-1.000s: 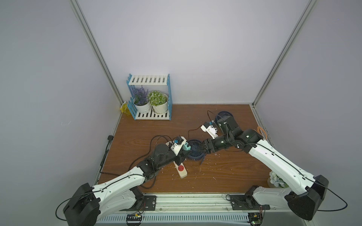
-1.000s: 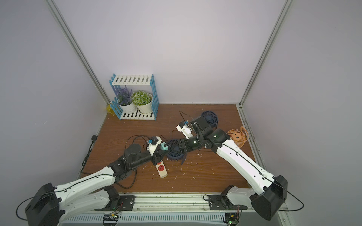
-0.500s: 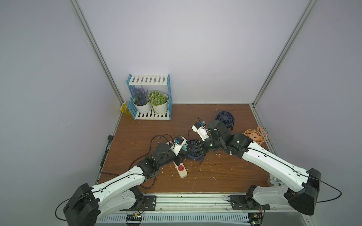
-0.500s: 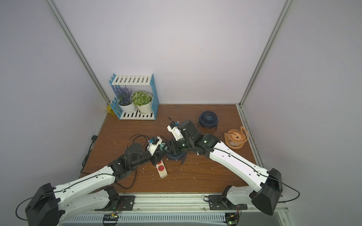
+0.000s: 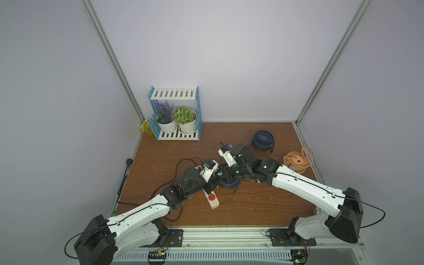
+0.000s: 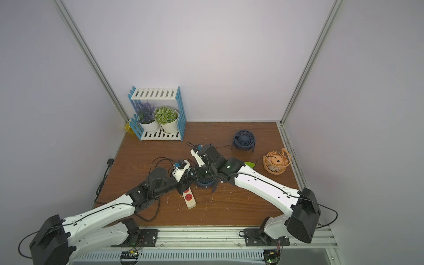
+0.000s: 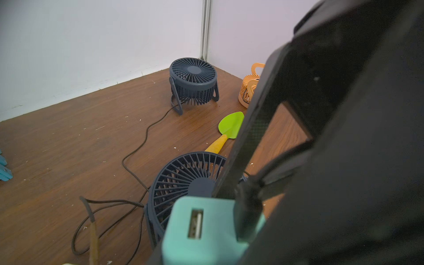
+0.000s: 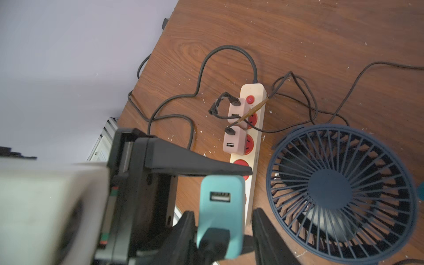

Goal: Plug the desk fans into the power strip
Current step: Pick up the plug from the center of the board, then insert the plug into the socket.

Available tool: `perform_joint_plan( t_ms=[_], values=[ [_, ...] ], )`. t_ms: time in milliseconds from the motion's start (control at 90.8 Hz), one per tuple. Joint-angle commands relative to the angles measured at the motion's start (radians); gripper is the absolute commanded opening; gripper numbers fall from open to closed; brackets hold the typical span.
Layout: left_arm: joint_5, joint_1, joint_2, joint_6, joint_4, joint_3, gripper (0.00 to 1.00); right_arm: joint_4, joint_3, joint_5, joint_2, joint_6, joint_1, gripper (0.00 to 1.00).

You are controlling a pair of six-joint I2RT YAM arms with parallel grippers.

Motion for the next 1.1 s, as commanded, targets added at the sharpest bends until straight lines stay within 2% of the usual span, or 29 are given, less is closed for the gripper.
perform_joint_plan(
  t_ms=[0,132,231,308,374,429,484,639,782,969,1090],
  values=[
    [0.012,-0.01,-0.014,-0.014,0.018,0.033,0.28,-0.02,0.03,0.062,0.028,-0.009,0.019,0.36],
    [0.009,-0.01,-0.012,-0.02,0.017,0.028,0.28,-0.052,0.045,0.112,0.036,-0.015,0.026,0.28],
    [-0.006,-0.01,-0.018,-0.034,0.018,0.021,0.29,-0.059,0.04,0.141,0.027,-0.007,0.026,0.12],
    [-0.051,-0.01,-0.032,-0.076,0.011,0.007,0.46,-0.048,0.025,0.154,0.015,-0.003,0.027,0.01],
    [-0.117,-0.01,-0.056,-0.14,-0.02,-0.008,0.66,-0.037,0.007,0.17,-0.001,-0.001,0.026,0.0],
    [-0.172,-0.01,-0.086,-0.207,-0.077,-0.015,0.74,-0.021,-0.015,0.183,-0.017,0.0,0.027,0.0],
    [-0.225,-0.01,-0.127,-0.286,-0.165,-0.016,0.78,0.001,-0.049,0.188,-0.04,-0.002,0.027,0.0],
    [-0.326,-0.008,-0.261,-0.515,-0.453,-0.026,0.78,0.142,-0.211,0.143,-0.133,-0.013,0.031,0.0],
    [-0.297,0.012,-0.296,-0.633,-0.604,-0.033,0.73,0.259,-0.315,0.115,-0.15,0.002,0.082,0.0],
    [-0.163,0.079,-0.263,-0.789,-0.561,-0.088,0.65,0.342,-0.313,0.174,-0.071,-0.032,0.232,0.0],
    [-0.106,0.084,-0.248,-0.885,-0.448,-0.166,0.61,0.427,-0.334,0.207,-0.021,-0.017,0.262,0.0]
  ],
)
